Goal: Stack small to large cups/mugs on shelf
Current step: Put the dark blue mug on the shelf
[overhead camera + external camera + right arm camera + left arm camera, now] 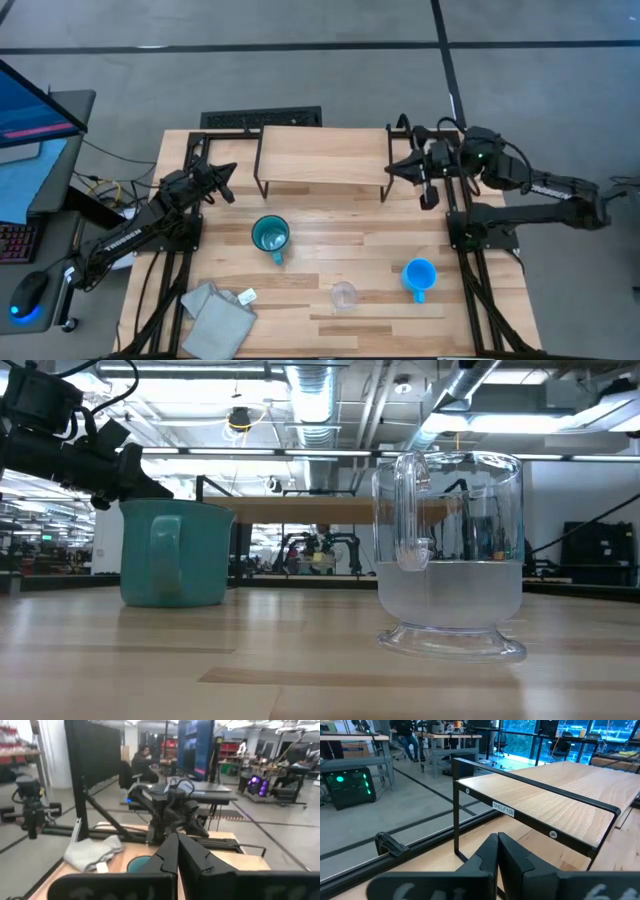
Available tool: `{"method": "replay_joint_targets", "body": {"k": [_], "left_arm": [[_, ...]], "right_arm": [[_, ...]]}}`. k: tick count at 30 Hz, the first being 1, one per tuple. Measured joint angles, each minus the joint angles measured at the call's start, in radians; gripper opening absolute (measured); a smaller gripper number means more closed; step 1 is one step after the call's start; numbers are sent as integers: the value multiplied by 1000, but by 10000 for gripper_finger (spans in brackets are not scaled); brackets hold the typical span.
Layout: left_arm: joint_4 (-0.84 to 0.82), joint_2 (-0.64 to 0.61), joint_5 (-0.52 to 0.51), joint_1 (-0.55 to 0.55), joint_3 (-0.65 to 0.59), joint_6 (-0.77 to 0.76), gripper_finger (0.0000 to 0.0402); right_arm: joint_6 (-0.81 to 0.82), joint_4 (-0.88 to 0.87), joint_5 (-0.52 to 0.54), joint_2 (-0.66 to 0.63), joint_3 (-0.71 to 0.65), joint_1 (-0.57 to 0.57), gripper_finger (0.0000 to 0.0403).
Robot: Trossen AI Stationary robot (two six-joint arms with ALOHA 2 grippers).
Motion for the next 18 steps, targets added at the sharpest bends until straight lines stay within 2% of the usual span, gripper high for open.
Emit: {"method": "replay_joint_targets", "body": {"k": [6,8,18], "left_arm": [[0,0,0,0,0,0,0],[0,0,0,0,0,0,0],[0,0,1,0,0,0,0]], "right_arm": [[-11,-229,285,104,117,157,28],[21,-256,346,140,135,193,29],[252,-235,372,304,144,225,28]]}}
